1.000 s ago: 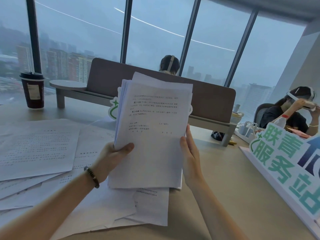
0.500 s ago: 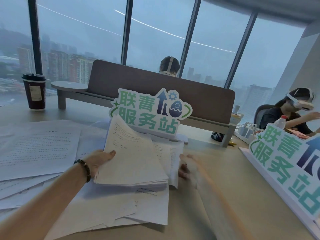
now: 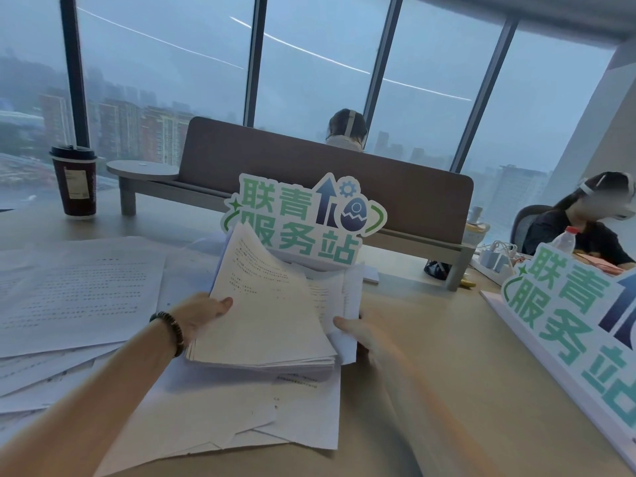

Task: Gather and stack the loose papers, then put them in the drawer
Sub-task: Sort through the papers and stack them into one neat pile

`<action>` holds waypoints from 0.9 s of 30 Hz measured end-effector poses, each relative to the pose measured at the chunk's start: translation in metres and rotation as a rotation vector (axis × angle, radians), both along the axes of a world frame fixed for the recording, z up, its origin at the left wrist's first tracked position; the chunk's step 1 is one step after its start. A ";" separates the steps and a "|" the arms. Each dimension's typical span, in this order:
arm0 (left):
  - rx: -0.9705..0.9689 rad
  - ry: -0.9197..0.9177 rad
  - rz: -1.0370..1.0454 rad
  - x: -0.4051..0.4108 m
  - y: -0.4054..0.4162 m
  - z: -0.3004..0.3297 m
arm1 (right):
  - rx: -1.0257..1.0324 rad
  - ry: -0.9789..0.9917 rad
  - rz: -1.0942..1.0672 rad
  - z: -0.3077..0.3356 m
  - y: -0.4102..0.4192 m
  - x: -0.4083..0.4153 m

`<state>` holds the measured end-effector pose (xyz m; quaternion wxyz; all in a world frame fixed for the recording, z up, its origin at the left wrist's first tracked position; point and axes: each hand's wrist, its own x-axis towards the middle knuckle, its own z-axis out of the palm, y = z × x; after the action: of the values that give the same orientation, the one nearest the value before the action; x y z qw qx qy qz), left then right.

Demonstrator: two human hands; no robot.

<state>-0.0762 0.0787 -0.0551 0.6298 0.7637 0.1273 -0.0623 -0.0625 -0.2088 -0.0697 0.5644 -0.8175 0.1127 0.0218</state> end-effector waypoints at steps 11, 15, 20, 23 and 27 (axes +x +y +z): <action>0.011 -0.006 0.030 0.000 0.019 0.010 | -0.331 -0.038 -0.042 0.005 0.002 0.009; 0.008 0.011 0.041 0.001 0.018 0.010 | -0.319 -0.067 -0.084 0.010 -0.006 0.008; 0.054 0.026 0.038 0.002 0.019 0.006 | -0.023 0.045 -0.044 0.011 -0.002 0.012; 0.085 0.036 0.038 0.004 0.017 0.002 | 0.002 0.062 -0.006 0.014 0.000 0.010; 0.047 0.039 0.043 0.004 0.015 0.001 | 0.087 0.183 0.041 0.016 0.006 0.004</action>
<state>-0.0722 0.0937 -0.0542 0.6102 0.7741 0.1573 -0.0608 -0.0588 -0.2025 -0.0538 0.5862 -0.7889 0.1460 0.1125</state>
